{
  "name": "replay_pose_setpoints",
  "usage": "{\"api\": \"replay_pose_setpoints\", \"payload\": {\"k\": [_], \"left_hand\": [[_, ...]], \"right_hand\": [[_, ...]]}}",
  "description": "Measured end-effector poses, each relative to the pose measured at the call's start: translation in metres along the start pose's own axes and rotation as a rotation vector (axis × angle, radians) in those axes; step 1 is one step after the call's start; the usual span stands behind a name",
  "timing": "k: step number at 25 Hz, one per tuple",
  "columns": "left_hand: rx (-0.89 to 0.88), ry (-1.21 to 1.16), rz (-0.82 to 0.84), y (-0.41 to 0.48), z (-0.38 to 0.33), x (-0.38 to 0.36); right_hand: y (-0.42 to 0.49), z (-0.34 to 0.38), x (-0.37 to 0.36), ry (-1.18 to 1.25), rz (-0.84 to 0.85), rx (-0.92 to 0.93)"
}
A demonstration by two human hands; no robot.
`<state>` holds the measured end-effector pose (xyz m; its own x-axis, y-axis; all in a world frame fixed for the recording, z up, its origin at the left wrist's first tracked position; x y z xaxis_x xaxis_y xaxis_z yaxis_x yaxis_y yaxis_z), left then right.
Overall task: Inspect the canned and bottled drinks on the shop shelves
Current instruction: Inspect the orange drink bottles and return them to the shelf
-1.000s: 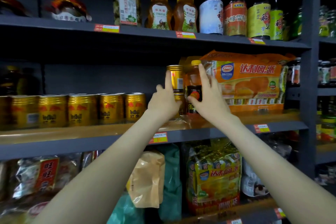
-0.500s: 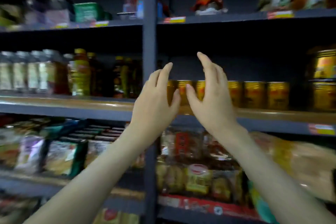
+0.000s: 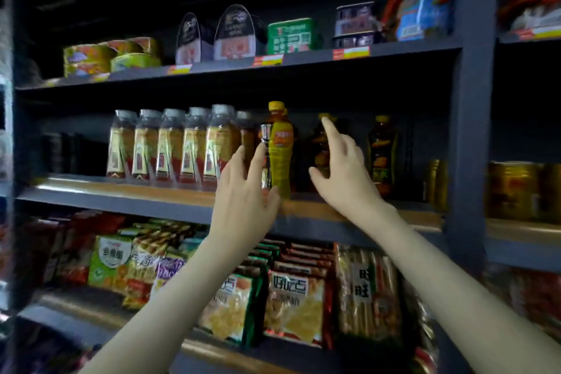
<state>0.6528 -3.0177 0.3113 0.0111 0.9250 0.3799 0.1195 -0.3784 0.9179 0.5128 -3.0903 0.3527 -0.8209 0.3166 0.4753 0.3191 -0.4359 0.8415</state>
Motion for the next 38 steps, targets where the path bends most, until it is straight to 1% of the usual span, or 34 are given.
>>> {"api": "replay_pose_setpoints", "payload": {"k": [2, 5, 8, 11, 13, 16, 19, 21, 25, 27, 29, 31, 33, 34, 35, 36, 38], "left_hand": [[-0.038, 0.023, -0.04, 0.025, 0.008, -0.014], [-0.133, 0.083, 0.001, 0.058, 0.007, -0.039], [-0.221, 0.088, 0.009, 0.067, 0.009, -0.057], [-0.233, -0.009, 0.011, 0.067, 0.014, -0.066], [-0.241, -0.043, 0.0, 0.067, 0.012, -0.068], [-0.255, -0.097, -0.018, 0.067, 0.012, -0.064], [-0.277, -0.143, 0.023, 0.065, 0.013, -0.068], [-0.288, -0.159, 0.014, 0.065, 0.012, -0.068], [-0.292, -0.188, -0.14, 0.061, 0.002, -0.05], [-0.292, -0.293, -0.206, 0.051, -0.008, -0.035], [-0.319, -0.467, -0.211, 0.038, -0.027, -0.017], [-0.384, -0.698, -0.146, 0.023, -0.052, -0.001], [-0.421, -0.978, -0.016, 0.003, -0.073, 0.016], [-0.378, -1.087, 0.065, -0.009, -0.077, 0.019], [-0.322, -1.146, 0.137, -0.024, -0.078, 0.019], [-0.281, -1.164, 0.203, -0.044, -0.077, 0.017], [-0.221, -1.19, 0.39, -0.095, -0.075, -0.001]], "right_hand": [[0.032, -0.027, -0.013, -0.09, 0.088, -0.094], [0.071, -0.071, -0.028, -0.171, 0.171, -0.257], [0.095, -0.092, -0.049, -0.214, 0.236, -0.284], [0.109, -0.103, -0.07, -0.252, 0.309, -0.318], [0.113, -0.108, -0.077, -0.272, 0.313, -0.355], [0.114, -0.104, -0.074, -0.271, 0.227, -0.37], [0.101, -0.088, -0.06, -0.266, 0.151, -0.333], [0.083, -0.072, -0.042, -0.294, 0.121, -0.262], [0.033, -0.008, 0.006, -0.406, 0.006, -0.005], [0.006, 0.027, 0.024, -0.486, -0.06, 0.143], [-0.019, 0.059, 0.041, -0.53, -0.136, 0.274], [-0.042, 0.087, 0.051, -0.474, -0.211, 0.338], [-0.068, 0.108, 0.055, -0.384, -0.223, 0.31], [-0.084, 0.112, 0.056, -0.31, -0.208, 0.254], [-0.101, 0.111, 0.056, -0.221, -0.179, 0.178], [-0.118, 0.106, 0.052, -0.133, -0.137, 0.101], [-0.154, 0.086, 0.037, 0.03, -0.043, -0.028]]}}
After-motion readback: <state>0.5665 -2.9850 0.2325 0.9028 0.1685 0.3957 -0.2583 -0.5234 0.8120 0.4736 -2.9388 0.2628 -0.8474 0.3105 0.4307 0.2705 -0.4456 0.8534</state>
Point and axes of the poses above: each hand's wrist, its own y-axis towards the middle knuckle, its own x-axis out of the back of the hand, z = x × y, the point moved 10 cm from there along y, towards the middle knuckle, and after that the axes turned 7 degrees about y, right-handed, at the moved point
